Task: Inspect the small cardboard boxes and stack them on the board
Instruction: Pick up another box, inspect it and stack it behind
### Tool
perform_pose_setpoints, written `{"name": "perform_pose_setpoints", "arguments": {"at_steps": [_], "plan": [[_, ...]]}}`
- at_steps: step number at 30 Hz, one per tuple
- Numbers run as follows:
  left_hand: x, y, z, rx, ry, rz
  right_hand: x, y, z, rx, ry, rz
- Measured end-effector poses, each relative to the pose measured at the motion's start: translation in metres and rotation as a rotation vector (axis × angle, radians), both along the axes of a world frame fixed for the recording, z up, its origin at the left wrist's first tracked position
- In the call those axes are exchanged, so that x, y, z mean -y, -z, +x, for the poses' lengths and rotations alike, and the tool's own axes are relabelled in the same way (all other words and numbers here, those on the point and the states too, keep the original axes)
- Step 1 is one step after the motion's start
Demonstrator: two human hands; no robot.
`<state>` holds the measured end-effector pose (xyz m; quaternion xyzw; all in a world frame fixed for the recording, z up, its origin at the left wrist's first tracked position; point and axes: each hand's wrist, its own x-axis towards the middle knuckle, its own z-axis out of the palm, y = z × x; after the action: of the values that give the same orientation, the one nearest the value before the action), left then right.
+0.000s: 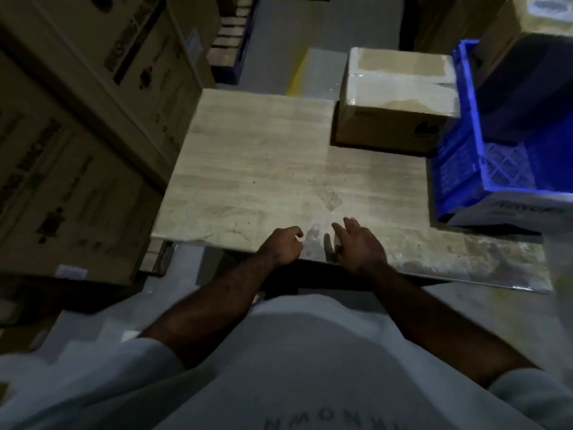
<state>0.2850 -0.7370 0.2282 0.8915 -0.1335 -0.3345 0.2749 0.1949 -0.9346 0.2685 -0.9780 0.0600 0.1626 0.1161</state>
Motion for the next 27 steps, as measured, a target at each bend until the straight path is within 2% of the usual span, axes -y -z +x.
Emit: {"name": "perform_pose_setpoints", "arguments": {"at_steps": [4,10,15,21,25,27], "plan": [[-0.024,0.001,-0.056,-0.014,-0.031,0.078,-0.006,0.020,-0.036,-0.013,-0.138,-0.045],[-0.075,0.010,-0.148,-0.080,-0.167,0.150,-0.046,0.062,-0.101,-0.043,-0.302,0.073],[-0.123,0.012,-0.203,-0.142,-0.314,0.196,-0.079,0.069,-0.130,-0.225,-0.407,0.142],[-0.187,0.015,-0.247,-0.168,-0.519,0.187,-0.113,0.074,-0.138,-0.410,-0.457,0.069],[-0.241,0.022,-0.293,-0.116,-0.628,0.147,-0.153,0.079,-0.137,-0.453,-0.532,0.011],[-0.274,0.026,-0.317,-0.149,-0.687,0.146,-0.186,0.085,-0.139,-0.458,-0.544,-0.025]]}}
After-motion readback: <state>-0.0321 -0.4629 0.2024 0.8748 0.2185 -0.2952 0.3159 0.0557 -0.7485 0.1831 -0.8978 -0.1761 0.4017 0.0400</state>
